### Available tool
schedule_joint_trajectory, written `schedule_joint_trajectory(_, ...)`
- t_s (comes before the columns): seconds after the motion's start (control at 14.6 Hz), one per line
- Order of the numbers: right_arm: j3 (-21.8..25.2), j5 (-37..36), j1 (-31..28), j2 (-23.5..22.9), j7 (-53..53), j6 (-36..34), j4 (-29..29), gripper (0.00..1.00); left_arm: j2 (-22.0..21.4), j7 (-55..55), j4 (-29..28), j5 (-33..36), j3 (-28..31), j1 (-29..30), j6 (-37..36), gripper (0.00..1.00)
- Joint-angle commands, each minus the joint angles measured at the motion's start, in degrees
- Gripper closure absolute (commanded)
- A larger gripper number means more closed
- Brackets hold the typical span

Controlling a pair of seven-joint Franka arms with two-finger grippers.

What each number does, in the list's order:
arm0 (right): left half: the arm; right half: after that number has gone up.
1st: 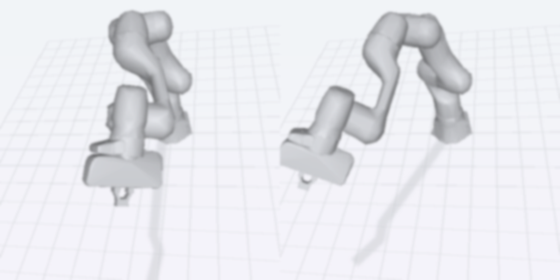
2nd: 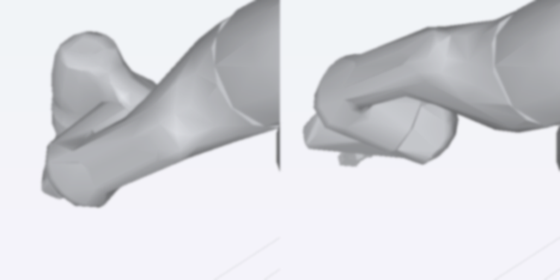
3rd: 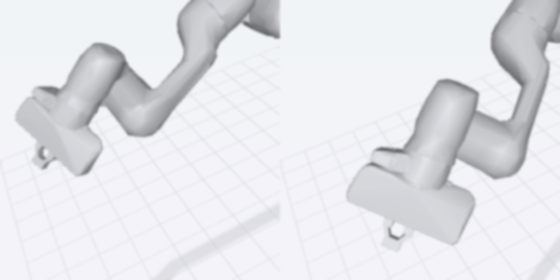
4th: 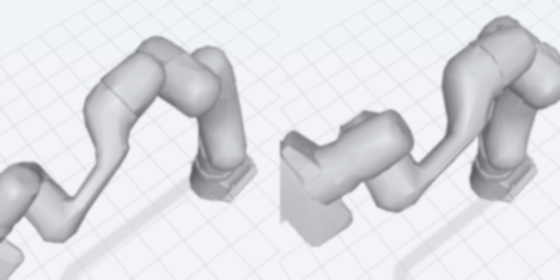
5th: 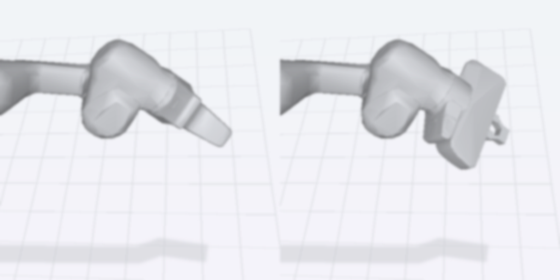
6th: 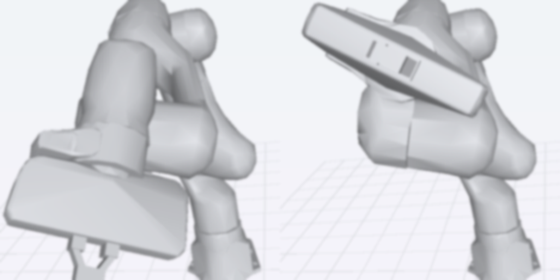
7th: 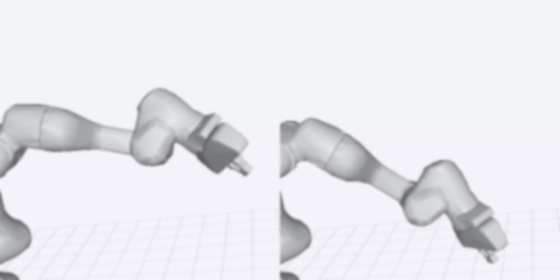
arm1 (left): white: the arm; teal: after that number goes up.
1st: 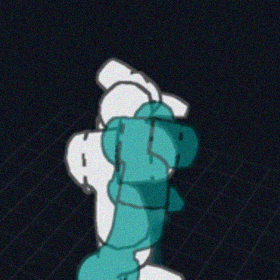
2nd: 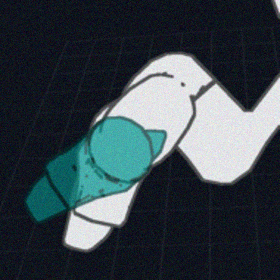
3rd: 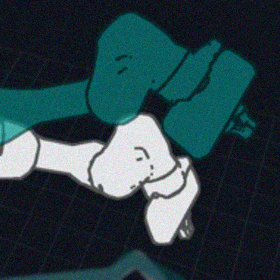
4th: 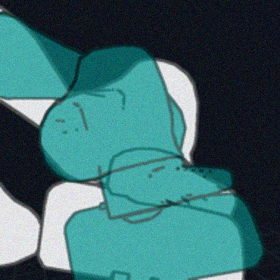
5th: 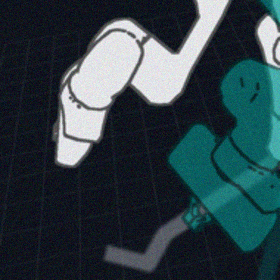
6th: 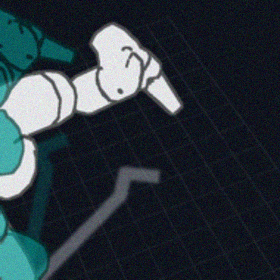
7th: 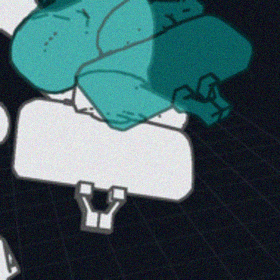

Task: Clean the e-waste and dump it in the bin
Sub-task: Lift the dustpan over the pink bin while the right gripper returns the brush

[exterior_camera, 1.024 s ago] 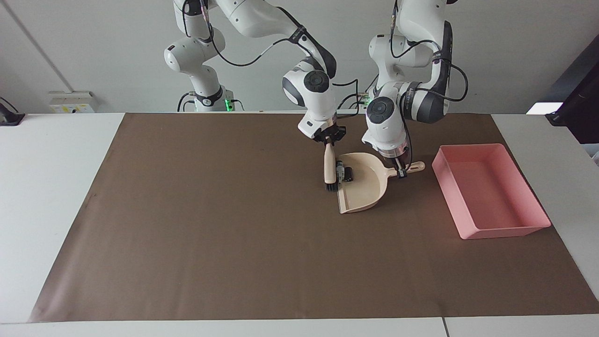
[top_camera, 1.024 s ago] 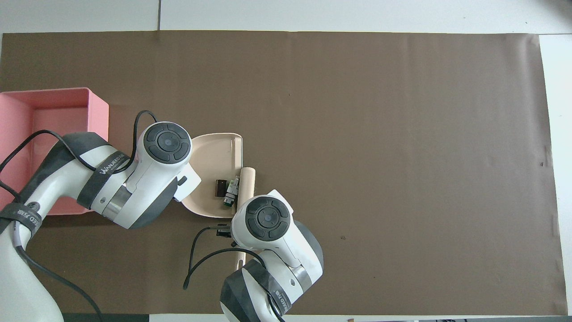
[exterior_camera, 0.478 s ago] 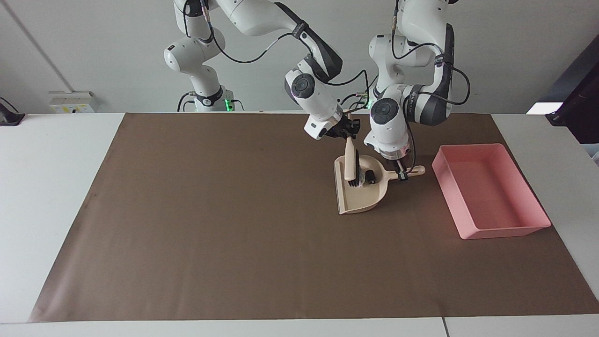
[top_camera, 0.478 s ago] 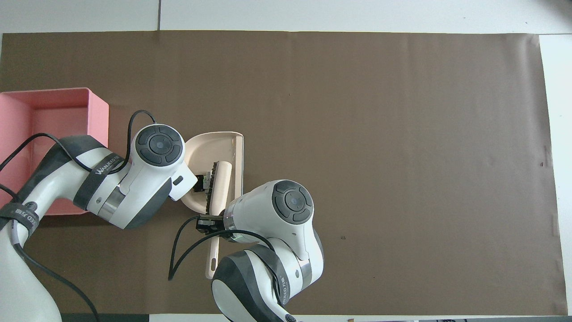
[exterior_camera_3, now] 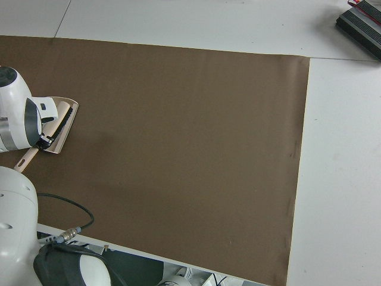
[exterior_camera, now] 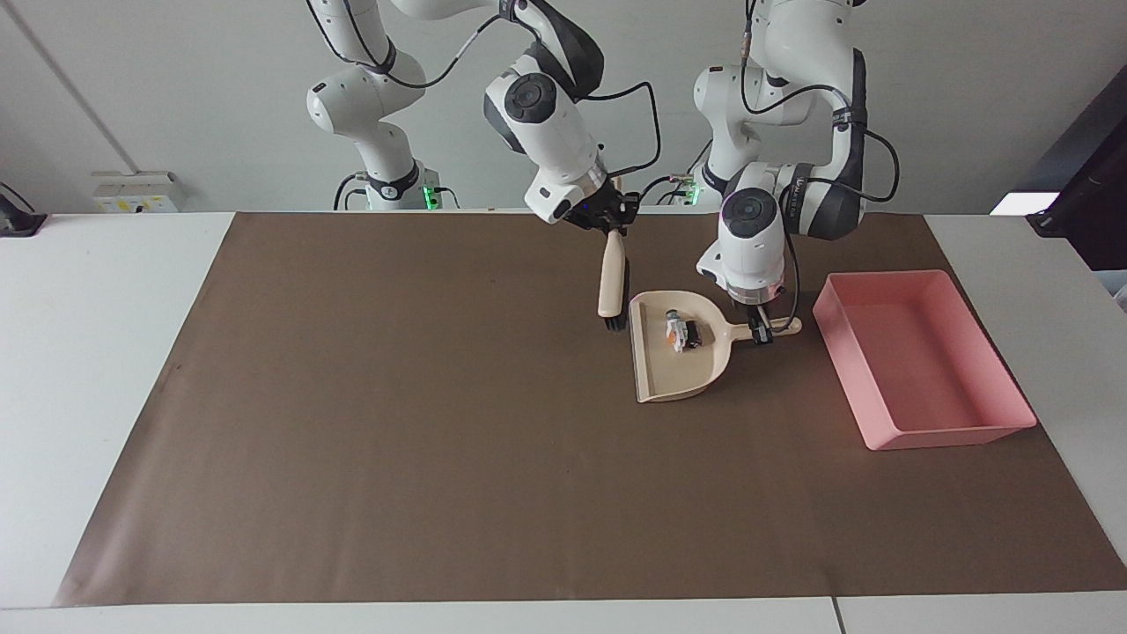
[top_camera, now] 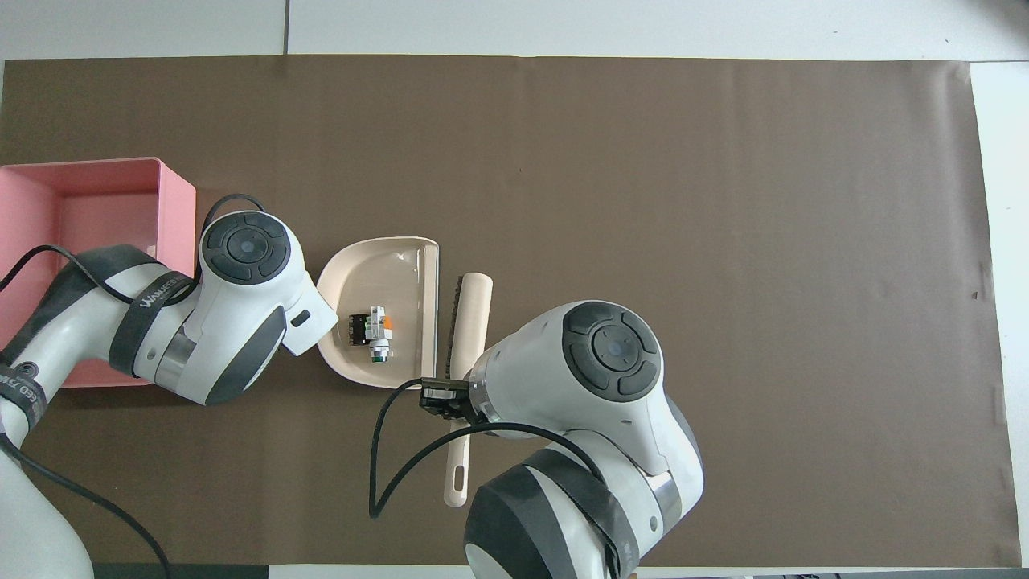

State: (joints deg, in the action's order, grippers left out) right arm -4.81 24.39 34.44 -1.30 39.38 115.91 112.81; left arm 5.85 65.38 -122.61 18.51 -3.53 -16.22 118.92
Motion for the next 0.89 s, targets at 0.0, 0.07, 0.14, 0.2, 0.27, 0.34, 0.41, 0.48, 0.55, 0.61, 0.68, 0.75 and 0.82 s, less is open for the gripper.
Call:
schedule_joint_trajectory(0.0,-0.55,-5.39,-9.36,5.86,-1.4,-8.73,2.06,1.0,-1.19,3.96,-0.35,-3.56,-0.08,1.71,1.76,1.0)
schedule_joint_trajectory(0.07,-0.55,-7.06,-12.96,7.27,-4.28,-11.55,1.97,1.0,-1.19,5.27,0.44,-4.79,-0.08,2.59,1.58,1.0)
schedule_joint_trajectory(0.14,-0.55,-8.56,-16.56,8.32,-7.1,-14.97,1.62,1.0,-1.28,7.37,1.23,-6.02,-0.08,3.2,1.23,1.0)
schedule_joint_trajectory(0.2,-0.55,-10.84,-19.99,8.94,-10.35,-17.88,1.45,1.0,-1.28,9.57,2.37,-7.42,0.1,4.25,0.71,1.0)
schedule_joint_trajectory(0.27,-0.63,-13.38,-23.33,9.47,-14.73,-19.91,1.44,1.0,-1.28,11.68,3.77,-8.31,0.1,5.57,-0.51,1.0)
schedule_joint_trajectory(0.34,-0.63,-14.63,-26.41,9.56,-18.43,-21.41,1.71,1.0,-1.1,13.35,5.78,-9.19,0.1,6.54,-2.44,1.0)
schedule_joint_trajectory(0.41,-0.63,-16.03,-29.14,9.65,-21.94,-22.29,1.88,1.0,-0.84,15.46,8.15,-10.06,0.1,7.51,-4.72,1.0)
schedule_joint_trajectory(0.48,-0.63,-18.31,-31.6,9.65,-25.63,-22.65,2.23,1.0,-0.58,17.56,10.88,-10.94,0.19,8.73,-7.27,1.0)
schedule_joint_trajectory(0.55,-0.72,-20.85,-33.89,9.57,-29.33,-22.48,3.11,1.0,-0.4,19.41,13.69,-11.65,0.1,10.31,-9.99,1.0)
schedule_joint_trajectory(0.61,-0.72,-22.79,-35.83,9.22,-31.89,-21.61,4.33,1.0,-0.31,21.35,15.89,-12.26,0.1,12.16,-11.85,1.0)
schedule_joint_trajectory(0.68,-0.72,-24.81,-37.5,8.69,-34.17,-19.16,5.91,1.0,-0.14,23.45,17.91,-13.05,0.19,14.0,-13.43,1.0)
schedule_joint_trajectory(0.75,-0.72,-26.31,-39.34,8.34,-37.42,-15.4,8.89,1.0,-0.05,25.21,19.41,-13.5,0.19,15.85,-14.4,1.0)
schedule_joint_trajectory(0.82,-0.72,-26.5,-41.54,7.73,-40.84,-11.79,11.09,1.0,-0.05,26.62,20.65,-13.76,0.19,17.52,-15.11,0.99)
